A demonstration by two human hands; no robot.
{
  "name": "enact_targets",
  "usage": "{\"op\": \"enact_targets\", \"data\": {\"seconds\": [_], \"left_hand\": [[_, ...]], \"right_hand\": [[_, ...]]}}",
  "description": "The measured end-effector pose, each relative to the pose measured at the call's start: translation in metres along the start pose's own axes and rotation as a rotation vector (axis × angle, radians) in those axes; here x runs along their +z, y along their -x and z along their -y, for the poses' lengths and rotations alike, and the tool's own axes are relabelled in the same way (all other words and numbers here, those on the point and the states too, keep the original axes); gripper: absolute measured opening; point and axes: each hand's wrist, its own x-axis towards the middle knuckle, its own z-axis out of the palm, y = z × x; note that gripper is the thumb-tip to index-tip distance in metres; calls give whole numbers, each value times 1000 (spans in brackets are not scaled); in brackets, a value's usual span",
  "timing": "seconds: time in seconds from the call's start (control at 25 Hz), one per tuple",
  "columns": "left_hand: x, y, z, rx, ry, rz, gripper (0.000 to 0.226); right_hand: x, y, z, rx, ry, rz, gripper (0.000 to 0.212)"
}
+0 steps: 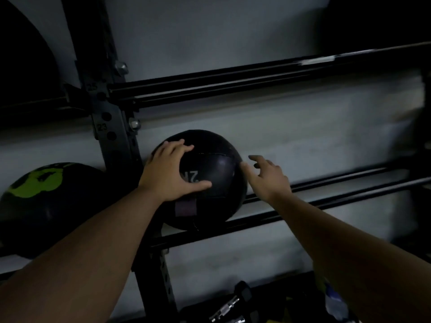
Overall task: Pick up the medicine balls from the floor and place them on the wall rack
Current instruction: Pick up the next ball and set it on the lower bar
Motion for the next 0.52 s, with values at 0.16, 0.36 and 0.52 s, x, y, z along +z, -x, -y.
{"op": "enact_targets", "data": {"seconds": [0.16,0.36,0.52], "left_hand": [[4,27,-51,114,-11,-50,111],[31,118,-88,261,144,122,92],[35,161,-113,325,159,236,87]], "right_hand": [[-52,70,0,107,168,-74,77],[-111,192,-6,307,404,-162,66],[-173,295,-10,462,577,-198,65]]}}
